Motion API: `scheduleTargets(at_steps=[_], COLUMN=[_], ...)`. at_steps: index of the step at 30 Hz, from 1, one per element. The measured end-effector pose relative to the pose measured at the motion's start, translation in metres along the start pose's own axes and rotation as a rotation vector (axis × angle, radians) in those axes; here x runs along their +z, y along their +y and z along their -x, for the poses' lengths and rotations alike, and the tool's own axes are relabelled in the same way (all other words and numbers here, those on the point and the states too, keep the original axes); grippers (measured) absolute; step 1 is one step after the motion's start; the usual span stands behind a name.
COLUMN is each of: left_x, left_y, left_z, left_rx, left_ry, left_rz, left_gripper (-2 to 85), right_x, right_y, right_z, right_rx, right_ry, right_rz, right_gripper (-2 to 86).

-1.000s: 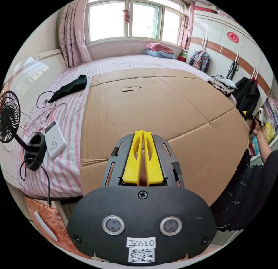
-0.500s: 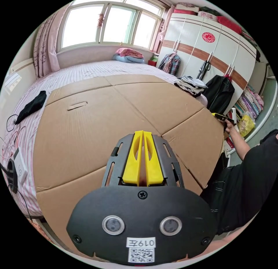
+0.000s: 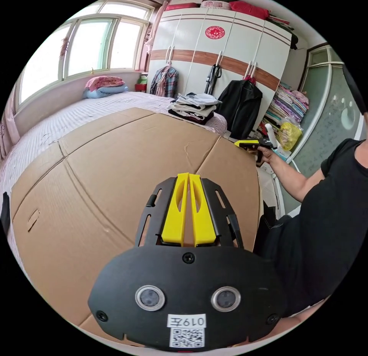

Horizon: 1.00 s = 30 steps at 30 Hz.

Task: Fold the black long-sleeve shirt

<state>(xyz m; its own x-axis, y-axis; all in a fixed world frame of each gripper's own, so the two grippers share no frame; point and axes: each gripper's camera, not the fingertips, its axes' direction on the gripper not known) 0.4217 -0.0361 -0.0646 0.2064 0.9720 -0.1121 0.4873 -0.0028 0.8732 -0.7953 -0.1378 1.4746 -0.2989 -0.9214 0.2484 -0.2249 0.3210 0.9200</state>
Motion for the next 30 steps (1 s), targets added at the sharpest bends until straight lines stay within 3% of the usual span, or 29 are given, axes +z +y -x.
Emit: scheduleTargets(at_steps=[2, 4, 7, 11, 13, 18, 22, 30], left_x=[0.025, 0.047, 0.087, 0.135, 0.151, 0.187, 0.212, 0.300], left_y=[-0.008, -0.013, -0.026, -0.050, -0.059, -0.076, -0.108, -0.294], left_z=[-0.017, -0.027, -0.045, -0.075, -0.089, -0.114, -0.105, -0.048], left_rx=[0.013, 0.011, 0.024, 0.093, 0.137, 0.244, 0.238, 0.087], left_ry=[0.039, 0.062, 0.049, 0.032, 0.003, -0.056, -0.064, -0.026], left_rz=[0.000, 0.014, 0.083, 0.158, 0.180, 0.245, 0.180, 0.007], left_gripper=[0.8, 0.8, 0.8, 0.8, 0.8, 1.0, 1.3, 4.3], right_x=[-0.024, -0.047, -0.071, -0.041, -0.019, 0.027, 0.050, 0.048], right_y=[-0.011, -0.024, -0.046, -0.081, -0.097, -0.127, -0.124, -0.143], right_z=[0.019, 0.023, 0.001, -0.061, -0.082, -0.112, -0.146, -0.129], right_rx=[-0.068, -0.043, 0.120, 0.363, 0.415, 0.529, 0.625, 0.441], right_ry=[0.170, 0.195, 0.022, -0.256, -0.278, -0.137, -0.116, 0.041], right_rz=[-0.016, -0.106, -0.304, -0.490, -0.525, -0.468, -0.402, -0.291], right_gripper=[-0.7, -0.7, -0.4, 1.2, 2.8, 5.9, 6.9, 5.5])
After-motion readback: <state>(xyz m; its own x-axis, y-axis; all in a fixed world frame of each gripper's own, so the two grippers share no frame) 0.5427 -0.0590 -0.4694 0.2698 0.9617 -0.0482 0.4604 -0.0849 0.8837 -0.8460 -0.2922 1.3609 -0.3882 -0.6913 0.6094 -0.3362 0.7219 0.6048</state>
